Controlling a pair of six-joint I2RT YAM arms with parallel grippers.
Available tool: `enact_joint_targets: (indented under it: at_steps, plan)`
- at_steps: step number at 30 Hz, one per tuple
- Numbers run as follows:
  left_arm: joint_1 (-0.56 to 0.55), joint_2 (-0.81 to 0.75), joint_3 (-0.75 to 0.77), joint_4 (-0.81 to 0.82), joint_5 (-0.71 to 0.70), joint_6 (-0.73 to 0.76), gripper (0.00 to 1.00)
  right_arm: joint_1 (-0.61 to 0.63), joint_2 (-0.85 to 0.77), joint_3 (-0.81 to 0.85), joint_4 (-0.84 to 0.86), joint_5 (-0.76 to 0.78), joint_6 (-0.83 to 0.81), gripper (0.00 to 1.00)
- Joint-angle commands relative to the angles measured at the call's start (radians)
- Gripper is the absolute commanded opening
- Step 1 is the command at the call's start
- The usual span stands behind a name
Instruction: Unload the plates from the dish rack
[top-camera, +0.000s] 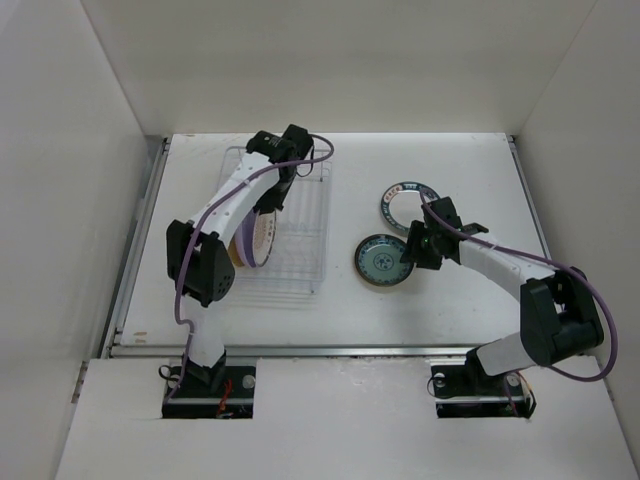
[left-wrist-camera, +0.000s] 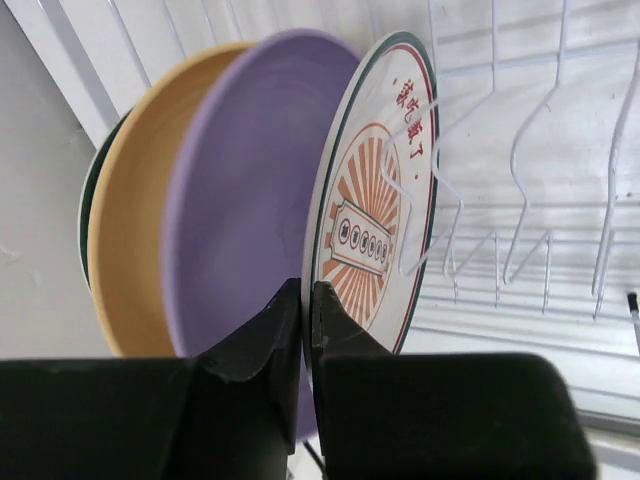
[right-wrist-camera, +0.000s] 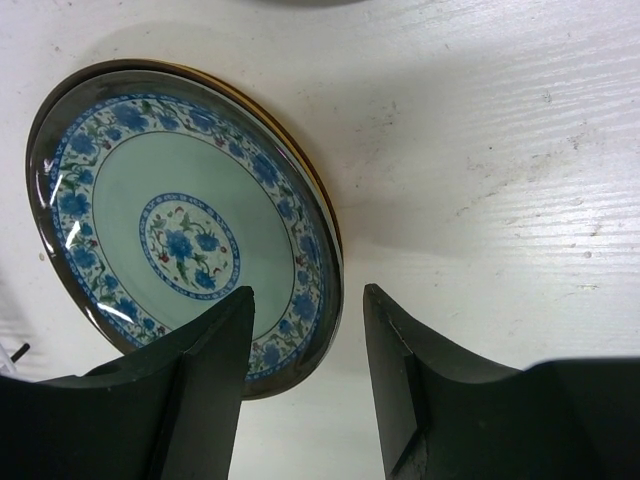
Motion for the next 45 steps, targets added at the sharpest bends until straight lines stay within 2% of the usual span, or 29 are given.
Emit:
enact_joint_targets:
  at_steps: [1, 9, 12, 15, 20, 21, 23, 26, 27, 30, 31, 34, 36, 39, 42, 43, 44, 45]
  plan:
    - [0.001, -0.005, 0.018, -0.138, 0.102, 0.011, 0.00, 0.006, -0.030, 0.036, -0.020, 0.017, -0.012, 0.54]
    - [0.001, -0.085, 0.242, -0.160, 0.131, 0.011, 0.00, 0.006, -0.071, 0.056, -0.021, -0.003, -0.046, 0.54]
    - [0.001, -0.122, 0.292, -0.140, 0.145, 0.020, 0.00, 0.006, -0.119, 0.084, -0.021, -0.068, -0.101, 0.57]
    - [0.001, -0.171, 0.302, -0.095, 0.165, 0.020, 0.00, 0.006, -0.159, 0.130, -0.021, -0.121, -0.138, 0.64]
    - [-0.008, -0.231, 0.302, -0.011, 0.202, 0.002, 0.00, 0.015, -0.211, 0.188, 0.025, -0.191, -0.149, 0.85]
    - [-0.008, -0.240, 0.302, -0.002, 0.202, 0.002, 0.00, 0.024, -0.226, 0.202, 0.042, -0.220, -0.149, 0.97]
    - [-0.008, -0.258, 0.302, 0.028, 0.235, 0.002, 0.00, 0.025, -0.237, 0.202, 0.103, -0.260, -0.138, 0.98]
    - [-0.008, -0.284, 0.270, 0.048, 0.384, 0.002, 0.00, 0.034, -0.237, 0.202, 0.212, -0.390, -0.129, 0.98]
    - [-0.008, -0.284, 0.259, 0.048, 0.510, 0.002, 0.00, 0.034, -0.222, 0.202, 0.240, -0.427, -0.117, 0.98]
    - [0.001, -0.254, 0.246, 0.022, 0.742, 0.040, 0.00, 0.034, -0.170, 0.202, 0.353, -0.568, -0.077, 0.96]
    - [0.001, -0.242, 0.233, 0.022, 0.878, 0.057, 0.00, 0.034, -0.153, 0.202, 0.383, -0.597, -0.066, 0.96]
    - [0.001, -0.200, 0.224, -0.001, 1.030, 0.096, 0.00, 0.046, -0.102, 0.211, 0.447, -0.661, -0.055, 0.94]
    - [0.001, -0.180, 0.224, -0.001, 1.041, 0.106, 0.00, 0.057, -0.089, 0.211, 0.470, -0.661, -0.055, 0.94]
    - [0.001, -0.160, 0.224, 0.008, 1.065, 0.126, 0.00, 0.057, -0.056, 0.211, 0.496, -0.700, -0.044, 0.82]
    - [0.001, -0.149, 0.213, 0.028, 1.065, 0.126, 0.00, 0.066, -0.032, 0.188, 0.555, -0.756, 0.005, 0.53]
    - [0.010, -0.139, 0.213, 0.028, 1.065, 0.126, 0.00, 0.066, -0.019, 0.188, 0.555, -0.756, 0.005, 0.40]
    - [0.010, -0.139, 0.213, 0.028, 1.052, 0.126, 0.00, 0.066, -0.019, 0.188, 0.555, -0.756, 0.014, 0.09]
    - [0.010, -0.130, 0.213, 0.037, 1.020, 0.126, 0.00, 0.066, -0.019, 0.188, 0.555, -0.741, 0.014, 0.00]
